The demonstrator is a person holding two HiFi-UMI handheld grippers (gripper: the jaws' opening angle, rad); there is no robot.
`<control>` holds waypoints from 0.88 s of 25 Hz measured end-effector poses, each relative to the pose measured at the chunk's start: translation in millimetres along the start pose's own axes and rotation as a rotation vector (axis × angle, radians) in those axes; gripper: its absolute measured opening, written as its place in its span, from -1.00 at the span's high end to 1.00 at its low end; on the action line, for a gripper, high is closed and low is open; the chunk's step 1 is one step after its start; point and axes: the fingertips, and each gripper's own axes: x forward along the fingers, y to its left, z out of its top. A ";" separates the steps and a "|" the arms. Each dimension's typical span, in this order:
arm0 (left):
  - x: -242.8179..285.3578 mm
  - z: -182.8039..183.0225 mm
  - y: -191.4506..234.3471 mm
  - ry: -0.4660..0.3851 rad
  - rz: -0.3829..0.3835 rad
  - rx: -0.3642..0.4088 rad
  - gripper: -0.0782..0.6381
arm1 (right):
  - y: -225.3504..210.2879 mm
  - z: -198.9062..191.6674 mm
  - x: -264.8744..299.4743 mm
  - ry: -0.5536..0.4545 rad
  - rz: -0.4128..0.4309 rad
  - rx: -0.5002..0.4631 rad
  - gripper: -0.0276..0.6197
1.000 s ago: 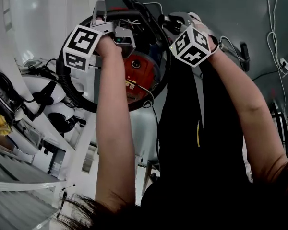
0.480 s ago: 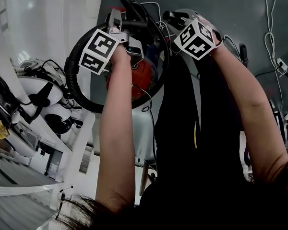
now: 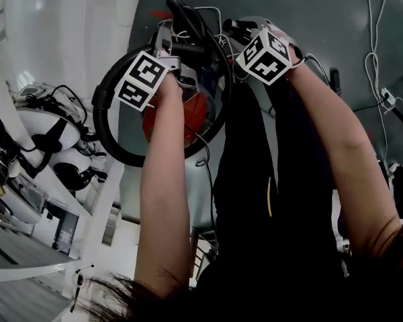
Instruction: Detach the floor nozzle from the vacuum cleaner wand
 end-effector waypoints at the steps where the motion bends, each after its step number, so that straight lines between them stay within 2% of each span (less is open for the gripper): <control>1: 0.0 -4.6 4.1 0.003 0.006 -0.005 0.44 | -0.5 -0.2 2.8 0.007 0.001 -0.011 0.37; 6: -2.4 -19.3 26.1 0.000 0.036 -0.040 0.45 | -5.9 9.7 15.2 0.015 -0.022 -0.102 0.35; 12: -5.8 -33.0 55.6 -0.020 0.079 -0.135 0.44 | -8.7 61.0 26.9 -0.037 -0.012 -0.257 0.34; 17: 0.5 -46.7 75.1 0.014 0.133 -0.136 0.42 | 29.5 75.8 49.3 0.001 0.089 -0.408 0.35; 20: 6.7 -53.2 80.5 0.040 0.141 -0.141 0.40 | 54.4 77.5 58.6 -0.013 0.099 -0.506 0.36; 21: 9.1 -54.4 81.1 0.045 0.138 -0.143 0.40 | 59.3 80.9 60.3 -0.033 0.079 -0.538 0.43; 22: 11.9 -55.4 81.4 0.051 0.132 -0.144 0.39 | 62.8 85.1 62.1 -0.056 0.054 -0.568 0.85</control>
